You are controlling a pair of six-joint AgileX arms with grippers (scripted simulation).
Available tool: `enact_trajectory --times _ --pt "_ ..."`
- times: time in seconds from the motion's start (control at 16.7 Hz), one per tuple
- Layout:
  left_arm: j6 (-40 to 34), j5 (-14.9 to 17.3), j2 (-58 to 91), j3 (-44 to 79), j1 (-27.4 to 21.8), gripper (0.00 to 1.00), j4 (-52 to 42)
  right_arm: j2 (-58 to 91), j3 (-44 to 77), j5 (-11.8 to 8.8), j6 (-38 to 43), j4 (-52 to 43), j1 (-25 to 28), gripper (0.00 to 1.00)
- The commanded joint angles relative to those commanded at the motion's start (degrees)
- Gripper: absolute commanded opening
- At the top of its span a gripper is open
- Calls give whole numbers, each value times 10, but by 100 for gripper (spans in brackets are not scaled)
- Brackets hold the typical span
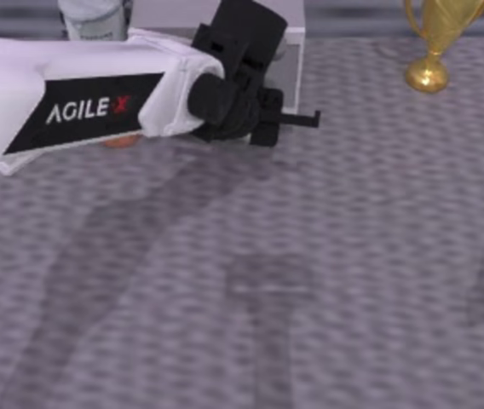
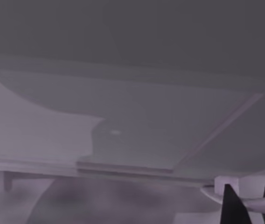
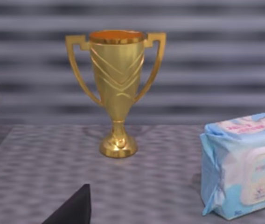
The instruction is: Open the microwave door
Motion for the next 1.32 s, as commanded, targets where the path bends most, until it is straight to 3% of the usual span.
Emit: enact_trajectory --times 0.48,1.32 --pt "22 18 -16 -25 5 0 13 0 0 0 0 0 0 100" --pt "23 18 -16 -25 5 0 14 0 0 0 0 0 0 100"
